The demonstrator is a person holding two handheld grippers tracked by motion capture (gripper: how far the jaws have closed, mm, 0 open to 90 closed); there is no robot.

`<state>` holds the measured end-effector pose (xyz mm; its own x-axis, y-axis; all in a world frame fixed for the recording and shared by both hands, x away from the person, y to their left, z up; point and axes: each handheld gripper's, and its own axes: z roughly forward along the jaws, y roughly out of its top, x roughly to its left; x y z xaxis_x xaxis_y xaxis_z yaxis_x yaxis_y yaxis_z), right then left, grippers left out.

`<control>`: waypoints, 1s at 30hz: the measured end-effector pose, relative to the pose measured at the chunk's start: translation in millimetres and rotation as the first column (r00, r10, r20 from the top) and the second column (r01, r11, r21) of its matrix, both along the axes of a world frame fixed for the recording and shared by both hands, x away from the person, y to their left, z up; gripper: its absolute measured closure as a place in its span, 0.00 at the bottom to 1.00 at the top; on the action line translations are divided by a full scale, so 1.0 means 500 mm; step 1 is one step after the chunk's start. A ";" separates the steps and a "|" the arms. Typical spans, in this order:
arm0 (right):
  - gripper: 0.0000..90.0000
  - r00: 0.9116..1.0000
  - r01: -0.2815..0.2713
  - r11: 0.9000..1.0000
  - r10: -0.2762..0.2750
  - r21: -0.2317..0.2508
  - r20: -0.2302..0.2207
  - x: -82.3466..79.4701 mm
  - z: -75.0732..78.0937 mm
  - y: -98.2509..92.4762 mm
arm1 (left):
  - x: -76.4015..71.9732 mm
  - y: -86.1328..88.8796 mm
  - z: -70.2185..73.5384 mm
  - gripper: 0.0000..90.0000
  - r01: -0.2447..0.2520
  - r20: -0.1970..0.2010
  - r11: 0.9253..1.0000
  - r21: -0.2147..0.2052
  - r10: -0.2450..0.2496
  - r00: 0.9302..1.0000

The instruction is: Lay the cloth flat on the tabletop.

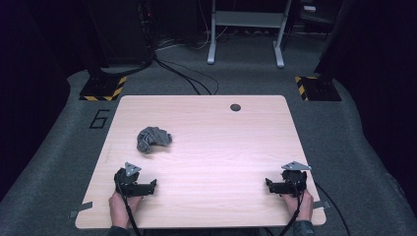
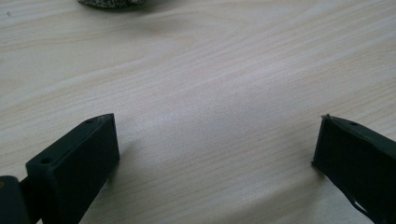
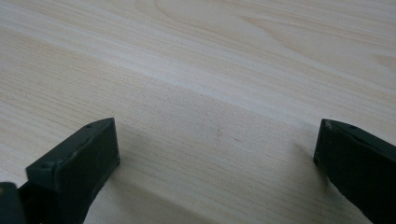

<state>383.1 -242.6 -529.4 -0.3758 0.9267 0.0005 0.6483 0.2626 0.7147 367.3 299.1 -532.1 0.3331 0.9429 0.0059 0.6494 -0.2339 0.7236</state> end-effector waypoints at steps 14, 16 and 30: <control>0.00 1.000 0.010 1.000 -0.010 -0.001 0.000 -0.001 0.000 0.001 | 0.000 -0.001 0.000 0.00 -0.010 0.001 1.000 0.000 0.010 1.000; 0.00 1.000 0.010 1.000 -0.010 -0.001 0.000 -0.001 0.000 0.001 | 0.000 -0.001 0.000 0.00 -0.008 0.001 1.000 0.003 0.008 1.000; 0.00 1.000 0.013 1.000 -0.013 -0.001 0.000 -0.001 0.000 0.000 | 0.019 0.009 0.015 0.00 -0.004 0.008 0.999 -0.037 0.004 1.000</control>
